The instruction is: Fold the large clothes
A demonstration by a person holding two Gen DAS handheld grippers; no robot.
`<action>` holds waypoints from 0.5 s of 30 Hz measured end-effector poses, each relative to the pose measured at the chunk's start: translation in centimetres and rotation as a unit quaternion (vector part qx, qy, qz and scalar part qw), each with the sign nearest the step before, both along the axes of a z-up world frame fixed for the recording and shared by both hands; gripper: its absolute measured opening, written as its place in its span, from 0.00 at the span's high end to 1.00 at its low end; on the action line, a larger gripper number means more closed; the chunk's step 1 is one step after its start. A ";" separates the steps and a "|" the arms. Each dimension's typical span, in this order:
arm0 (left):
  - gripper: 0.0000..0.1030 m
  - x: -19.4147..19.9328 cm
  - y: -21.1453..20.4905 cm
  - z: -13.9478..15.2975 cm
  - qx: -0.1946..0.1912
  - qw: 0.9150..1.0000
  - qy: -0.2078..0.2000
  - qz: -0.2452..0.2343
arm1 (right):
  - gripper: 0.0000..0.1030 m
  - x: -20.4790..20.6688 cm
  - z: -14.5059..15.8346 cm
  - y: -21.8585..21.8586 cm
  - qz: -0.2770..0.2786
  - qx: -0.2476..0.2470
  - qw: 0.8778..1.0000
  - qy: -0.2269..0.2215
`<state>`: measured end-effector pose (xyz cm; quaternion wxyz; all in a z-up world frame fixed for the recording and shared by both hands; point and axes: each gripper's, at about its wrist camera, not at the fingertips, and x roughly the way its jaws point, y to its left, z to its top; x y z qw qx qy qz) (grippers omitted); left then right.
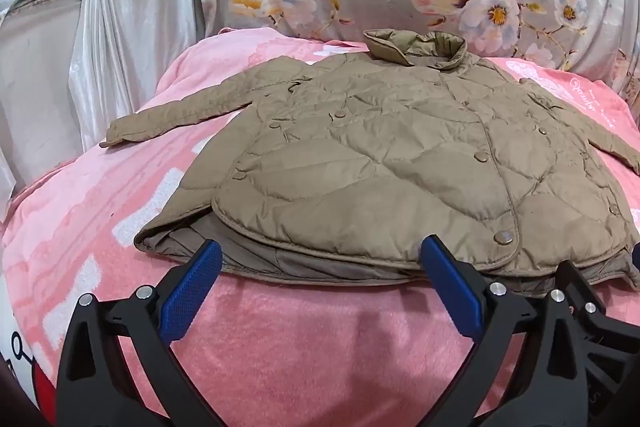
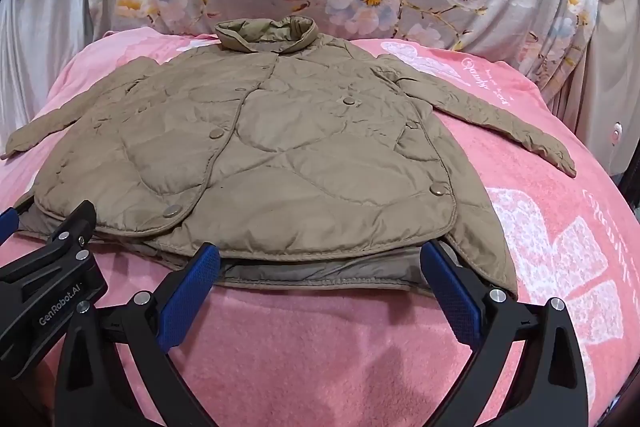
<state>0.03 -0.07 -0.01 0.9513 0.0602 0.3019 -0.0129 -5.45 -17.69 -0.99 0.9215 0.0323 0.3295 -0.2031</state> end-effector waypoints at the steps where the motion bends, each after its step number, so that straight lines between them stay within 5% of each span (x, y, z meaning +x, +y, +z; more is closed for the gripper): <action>1: 0.06 0.0 0.0 0.0 0.002 1.000 0.005 0.000 | 0.05 -0.2 -0.1 0.6 0.030 0.010 1.000 -0.003; 15: 0.06 -2.2 2.4 2.7 -0.007 0.999 0.033 0.005 | 0.05 -1.7 3.6 2.5 0.050 0.011 0.999 0.005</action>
